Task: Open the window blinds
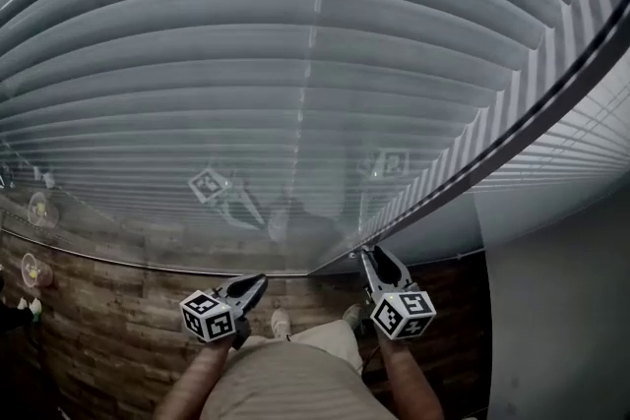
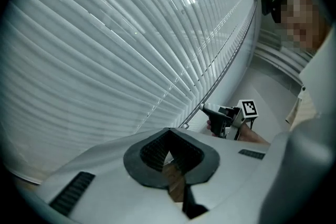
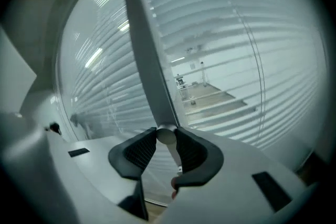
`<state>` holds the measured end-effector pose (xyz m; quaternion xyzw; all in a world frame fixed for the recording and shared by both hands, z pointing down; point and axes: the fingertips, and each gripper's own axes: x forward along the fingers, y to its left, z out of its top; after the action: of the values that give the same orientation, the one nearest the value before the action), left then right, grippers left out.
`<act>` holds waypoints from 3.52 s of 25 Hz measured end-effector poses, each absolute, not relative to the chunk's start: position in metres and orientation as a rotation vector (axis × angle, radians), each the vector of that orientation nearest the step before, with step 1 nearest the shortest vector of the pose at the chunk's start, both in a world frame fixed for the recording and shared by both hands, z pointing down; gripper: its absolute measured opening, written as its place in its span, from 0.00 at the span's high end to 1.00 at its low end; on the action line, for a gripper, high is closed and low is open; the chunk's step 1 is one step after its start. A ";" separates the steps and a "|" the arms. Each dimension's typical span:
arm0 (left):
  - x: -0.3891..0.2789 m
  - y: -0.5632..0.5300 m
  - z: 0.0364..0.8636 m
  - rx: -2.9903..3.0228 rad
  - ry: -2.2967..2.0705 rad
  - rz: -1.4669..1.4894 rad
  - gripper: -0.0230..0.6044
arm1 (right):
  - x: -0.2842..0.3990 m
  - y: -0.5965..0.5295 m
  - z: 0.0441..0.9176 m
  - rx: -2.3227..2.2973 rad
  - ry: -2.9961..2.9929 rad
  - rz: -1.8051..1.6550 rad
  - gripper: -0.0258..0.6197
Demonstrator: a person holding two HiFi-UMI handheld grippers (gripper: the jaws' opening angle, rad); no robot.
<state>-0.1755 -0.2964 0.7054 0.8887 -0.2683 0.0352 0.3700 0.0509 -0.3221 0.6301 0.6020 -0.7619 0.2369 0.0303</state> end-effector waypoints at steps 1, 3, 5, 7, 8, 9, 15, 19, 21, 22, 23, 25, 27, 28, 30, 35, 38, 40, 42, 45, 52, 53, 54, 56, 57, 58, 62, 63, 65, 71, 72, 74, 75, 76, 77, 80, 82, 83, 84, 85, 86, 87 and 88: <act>-0.176 -0.296 0.707 2.280 -0.689 0.091 0.94 | 0.051 -0.323 0.631 1.861 -2.412 0.908 0.77; -0.176 -0.297 0.709 2.278 -0.689 0.091 0.94 | 0.052 -0.324 0.631 1.844 -2.504 1.213 0.77; -0.175 -0.297 0.708 2.276 -0.685 0.091 0.94 | 0.052 -0.325 0.630 1.826 -2.536 1.330 0.77; -0.174 -0.296 0.709 2.274 -0.680 0.091 0.94 | 0.051 -0.325 0.631 1.820 -2.545 1.364 0.77; -0.174 -0.295 0.710 2.274 -0.677 0.091 0.94 | 0.051 -0.325 0.632 1.818 -2.550 1.383 0.77; -0.173 -0.294 0.711 2.273 -0.675 0.092 0.94 | 0.050 -0.325 0.632 1.817 -2.552 1.373 0.77; -0.169 -0.289 0.708 2.276 -0.663 0.103 0.94 | 0.042 -0.318 0.617 1.789 -2.276 0.303 0.67; -0.173 -0.285 0.708 2.274 -0.670 0.109 0.94 | 0.034 -0.317 0.605 1.772 -2.139 0.036 0.67; -0.177 -0.281 0.710 2.268 -0.675 0.114 0.94 | 0.034 -0.315 0.607 1.780 -2.116 0.015 0.67; -0.178 -0.282 0.710 2.271 -0.676 0.115 0.94 | 0.035 -0.315 0.607 1.788 -2.109 0.014 0.67; -0.179 -0.283 0.709 2.276 -0.677 0.114 0.94 | 0.037 -0.315 0.607 1.797 -2.105 0.019 0.67; -0.182 -0.286 0.706 2.285 -0.681 0.108 0.94 | 0.039 -0.315 0.610 1.811 -2.112 0.036 0.68; -0.186 -0.284 0.702 2.283 -0.684 0.099 0.94 | 0.037 -0.313 0.607 1.810 -2.119 0.040 0.69; -0.189 -0.282 0.700 2.278 -0.682 0.094 0.94 | 0.035 -0.311 0.603 1.804 -2.117 0.039 0.70; -0.190 -0.278 0.700 2.270 -0.671 0.090 0.94 | 0.031 -0.310 0.599 1.795 -2.114 0.041 0.70; -0.179 -0.279 0.716 2.276 -0.620 0.114 0.94 | 0.036 -0.315 0.609 1.791 -2.096 0.008 0.71; -0.180 -0.282 0.717 2.283 -0.616 0.124 0.94 | 0.036 -0.310 0.613 1.794 -2.083 0.033 0.71; -0.180 -0.287 0.717 2.282 -0.627 0.116 0.94 | 0.036 -0.310 0.611 1.802 -2.088 0.046 0.71; -0.179 -0.293 0.716 2.280 -0.639 0.102 0.94 | 0.037 -0.312 0.608 1.803 -2.101 0.049 0.71; -0.177 -0.293 0.715 2.273 -0.644 0.093 0.94 | 0.038 -0.313 0.601 1.807 -2.118 0.046 0.71; -0.173 -0.298 0.707 2.288 -0.634 0.093 0.94 | 0.042 -0.316 0.581 1.839 -2.155 0.019 0.72; -0.173 -0.299 0.709 2.285 -0.638 0.090 0.94 | 0.043 -0.318 0.583 1.836 -2.157 0.024 0.72; -0.174 -0.300 0.709 2.282 -0.641 0.087 0.94 | 0.043 -0.318 0.583 1.832 -2.156 0.024 0.72; -0.179 -0.297 0.707 2.281 -0.640 0.081 0.94 | 0.036 -0.313 0.578 1.836 -2.163 0.018 0.72; -0.181 -0.295 0.705 2.283 -0.636 0.081 0.94 | 0.032 -0.311 0.576 1.839 -2.174 0.015 0.72; -0.181 -0.295 0.704 2.287 -0.632 0.082 0.94 | 0.031 -0.310 0.575 1.840 -2.181 0.009 0.72; -0.163 -0.306 0.705 2.301 -0.627 0.093 0.94 | 0.047 -0.314 0.581 1.823 -2.176 -0.007 0.72; -0.161 -0.308 0.704 2.303 -0.629 0.093 0.94 | 0.049 -0.314 0.582 1.821 -2.179 -0.009 0.72; -0.159 -0.308 0.703 2.306 -0.630 0.090 0.94 | 0.051 -0.311 0.583 1.832 -2.186 0.003 0.73; -0.158 -0.304 0.702 2.305 -0.635 0.086 0.94 | 0.054 -0.308 0.584 1.848 -2.201 0.061 0.74; -0.158 -0.304 0.702 2.305 -0.637 0.083 0.94 | 0.052 -0.308 0.582 1.842 -2.207 0.057 0.74; -0.158 -0.305 0.702 2.304 -0.637 0.078 0.94 | 0.049 -0.309 0.581 1.830 -2.207 0.037 0.74; -0.157 -0.305 0.702 2.303 -0.635 0.077 0.94 | 0.049 -0.308 0.581 1.827 -2.206 0.031 0.74; -0.157 -0.304 0.702 2.303 -0.633 0.076 0.94 | 0.048 -0.308 0.581 1.828 -2.208 0.032 0.74; -0.157 -0.303 0.702 2.302 -0.632 0.075 0.94 | 0.047 -0.307 0.580 1.829 -2.211 0.035 0.74; -0.158 -0.303 0.703 2.301 -0.635 0.070 0.94 | 0.043 -0.307 0.578 1.809 -2.213 0.014 0.74; -0.159 -0.303 0.702 2.301 -0.636 0.068 0.94 | 0.043 -0.306 0.581 1.795 -2.209 0.011 0.74; -0.160 -0.303 0.702 2.300 -0.636 0.069 0.94 | 0.043 -0.306 0.581 1.798 -2.208 0.019 0.74; -0.161 -0.304 0.703 2.301 -0.637 0.070 0.94 | 0.044 -0.306 0.581 1.806 -2.206 0.025 0.74; -0.161 -0.305 0.702 2.304 -0.638 0.070 0.94 | 0.046 -0.307 0.581 1.814 -2.202 0.027 0.74; -0.162 -0.305 0.701 2.308 -0.639 0.070 0.94 | 0.047 -0.307 0.581 1.820 -2.198 0.029 0.74; -0.163 -0.306 0.700 2.312 -0.641 0.071 0.94 | 0.048 -0.306 0.582 1.824 -2.197 0.029 0.74; -0.165 -0.306 0.699 2.313 -0.644 0.070 0.94 | 0.048 -0.305 0.582 1.826 -2.196 0.024 0.74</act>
<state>-0.1645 -0.3056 0.6993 0.8979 -0.2498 0.0270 0.3613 0.0479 -0.3053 0.5818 0.6327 -0.7611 0.0084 0.1424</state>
